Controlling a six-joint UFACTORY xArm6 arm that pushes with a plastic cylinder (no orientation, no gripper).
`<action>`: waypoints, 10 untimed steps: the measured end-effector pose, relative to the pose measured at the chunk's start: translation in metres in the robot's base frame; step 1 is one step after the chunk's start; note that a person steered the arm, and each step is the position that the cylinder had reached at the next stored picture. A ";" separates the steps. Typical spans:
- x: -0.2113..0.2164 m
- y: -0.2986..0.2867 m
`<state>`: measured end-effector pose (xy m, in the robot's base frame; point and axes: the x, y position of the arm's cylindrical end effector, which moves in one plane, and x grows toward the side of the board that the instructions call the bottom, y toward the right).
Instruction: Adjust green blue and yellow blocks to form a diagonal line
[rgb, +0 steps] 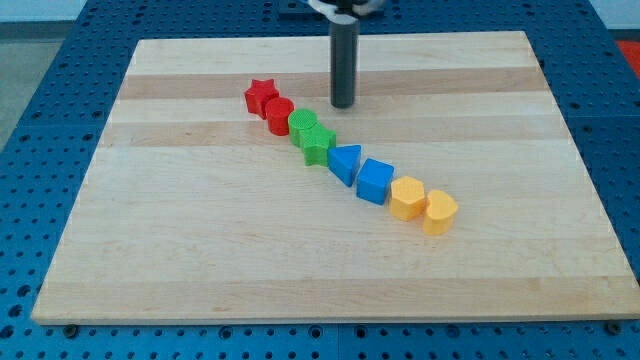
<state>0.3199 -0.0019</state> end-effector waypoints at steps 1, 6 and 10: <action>-0.009 -0.030; 0.011 -0.032; 0.055 -0.005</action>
<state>0.3751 -0.0068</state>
